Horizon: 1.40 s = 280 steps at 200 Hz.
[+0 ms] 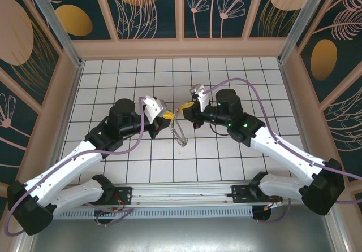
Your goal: Put the keys on the keyring
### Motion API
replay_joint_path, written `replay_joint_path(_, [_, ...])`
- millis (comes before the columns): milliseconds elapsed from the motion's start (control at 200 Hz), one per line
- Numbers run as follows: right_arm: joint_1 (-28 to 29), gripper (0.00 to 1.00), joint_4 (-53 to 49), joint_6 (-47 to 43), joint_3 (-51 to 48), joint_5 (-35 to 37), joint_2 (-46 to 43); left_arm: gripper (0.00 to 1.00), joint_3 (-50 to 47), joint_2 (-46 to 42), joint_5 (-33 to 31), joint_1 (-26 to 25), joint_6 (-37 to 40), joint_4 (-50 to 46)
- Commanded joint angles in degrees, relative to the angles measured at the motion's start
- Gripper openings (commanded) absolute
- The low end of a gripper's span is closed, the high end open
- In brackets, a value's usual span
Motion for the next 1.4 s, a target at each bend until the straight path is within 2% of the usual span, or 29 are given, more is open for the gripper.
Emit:
replay_joint_path(0, [-0.1, 0.0, -1.7, -0.9, 1.2, 0.2, -2.2, 0.0, 0.8, -0.5, -2.1, -0.2, 0.9, 1.0])
replay_joint_path(290, [1.6, 0.0, -3.5, 1.4, 0.8, 0.8, -3.8, 0.0, 0.7, -0.3, -4.9, -0.2, 1.0, 1.7])
replay_joint_path(581, [3.8, 0.0, 1.4, 4.0, 0.1, 0.8, -2.4, 0.0, 0.7, -0.4, -5.0, -0.2, 0.8, 1.7])
replay_joint_path(1396, [4.1, 0.0, 0.7, 4.8, 1.0, 4.1, 0.3, 0.0, 0.3, -0.9, -4.8, -0.2, 0.8, 1.7])
